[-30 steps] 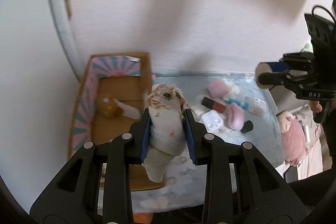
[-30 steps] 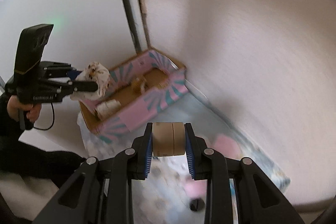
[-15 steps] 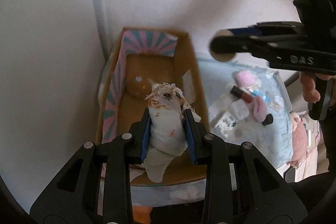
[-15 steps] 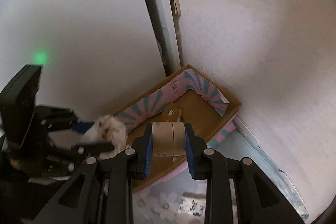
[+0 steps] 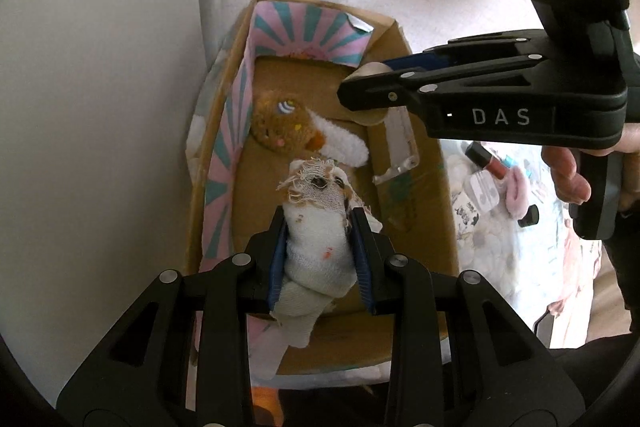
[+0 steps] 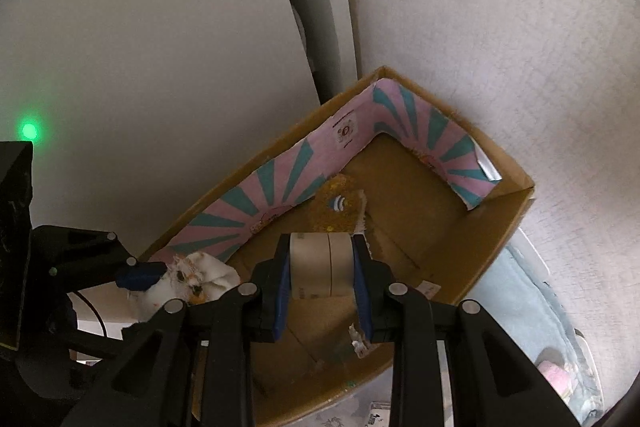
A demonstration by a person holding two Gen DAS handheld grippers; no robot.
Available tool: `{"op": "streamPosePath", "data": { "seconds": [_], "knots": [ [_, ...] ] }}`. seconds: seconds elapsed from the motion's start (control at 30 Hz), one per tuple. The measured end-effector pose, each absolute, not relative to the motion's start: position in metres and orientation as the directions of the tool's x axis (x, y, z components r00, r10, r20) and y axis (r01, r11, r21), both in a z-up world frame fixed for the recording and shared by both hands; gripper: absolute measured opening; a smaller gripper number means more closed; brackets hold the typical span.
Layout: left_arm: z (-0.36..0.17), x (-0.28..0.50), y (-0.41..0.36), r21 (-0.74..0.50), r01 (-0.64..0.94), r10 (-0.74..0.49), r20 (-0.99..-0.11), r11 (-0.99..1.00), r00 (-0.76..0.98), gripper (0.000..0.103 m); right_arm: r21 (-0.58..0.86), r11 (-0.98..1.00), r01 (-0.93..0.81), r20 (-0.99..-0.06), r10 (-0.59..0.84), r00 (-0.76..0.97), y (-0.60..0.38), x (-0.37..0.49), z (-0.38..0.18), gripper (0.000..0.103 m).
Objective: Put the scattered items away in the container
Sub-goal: 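Carry both items into the striped box and open both tools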
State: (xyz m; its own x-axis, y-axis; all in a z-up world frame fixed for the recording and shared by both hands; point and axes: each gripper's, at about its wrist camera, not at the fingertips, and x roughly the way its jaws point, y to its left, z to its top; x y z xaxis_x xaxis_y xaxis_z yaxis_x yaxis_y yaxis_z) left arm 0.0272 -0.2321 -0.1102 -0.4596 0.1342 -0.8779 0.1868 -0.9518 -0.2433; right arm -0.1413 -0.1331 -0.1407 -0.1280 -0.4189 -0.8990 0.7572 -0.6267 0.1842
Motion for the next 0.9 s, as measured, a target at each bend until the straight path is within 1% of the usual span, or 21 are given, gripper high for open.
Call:
{"op": "streamPosePath", "data": {
  "seconds": [0.27, 0.3, 0.33, 0.37, 0.4, 0.43, 0.47, 0.57, 0.7, 0.9],
  "knots": [
    [-0.114, 0.029, -0.227, -0.226, 0.156, 0.131, -0.877, -0.962, -0.463, 0.028, 0.191, -0.634, 0.75, -0.909, -0.402, -0.109, -0.144, -0.145, -0.15, 0.027],
    [-0.114, 0.029, -0.226, -0.223, 0.157, 0.129, -0.879, -0.962, -0.459, 0.03, 0.193, -0.638, 0.746, -0.913, -0.395, -0.102, -0.145, -0.144, -0.151, 0.035],
    [-0.116, 0.028, -0.226, -0.215, 0.159, 0.123, -0.886, -0.964, -0.448, 0.031, 0.189, -0.641, 0.744, -0.915, -0.39, -0.103, -0.142, -0.141, -0.147, 0.052],
    [-0.117, 0.027, -0.224, -0.203, 0.16, 0.116, -0.894, -0.966, -0.434, 0.041, 0.186, -0.644, 0.742, -0.916, -0.387, -0.107, -0.142, -0.14, -0.146, 0.058],
    [-0.118, 0.028, -0.221, -0.188, 0.158, 0.105, -0.9, -0.969, -0.424, 0.074, 0.183, -0.651, 0.736, -0.915, -0.387, -0.115, -0.14, -0.139, -0.144, 0.062],
    [-0.117, 0.029, -0.22, -0.182, 0.158, 0.1, -0.901, -0.971, -0.422, 0.098, 0.181, -0.658, 0.731, -0.914, -0.387, -0.122, -0.139, -0.139, -0.142, 0.062],
    [-0.116, 0.032, -0.219, -0.183, 0.158, 0.099, -0.898, -0.97, -0.429, 0.103, 0.178, -0.668, 0.722, -0.913, -0.387, -0.133, -0.136, -0.138, -0.139, 0.062],
    [-0.112, 0.038, -0.217, -0.212, 0.163, 0.121, -0.889, -0.964, -0.441, 0.103, 0.168, -0.686, 0.708, -0.908, -0.387, -0.16, -0.129, -0.134, -0.132, 0.062],
    [-0.102, 0.04, -0.217, -0.207, 0.176, 0.106, -0.882, -0.962, -0.459, 0.103, 0.138, -0.706, 0.695, -0.903, -0.377, -0.205, -0.118, -0.124, -0.118, 0.062],
    [-0.091, 0.045, -0.209, -0.199, 0.175, 0.092, -0.872, -0.964, -0.481, 0.103, 0.131, -0.723, 0.679, -0.891, -0.386, -0.239, -0.104, -0.113, -0.104, 0.062]
  ]
}}
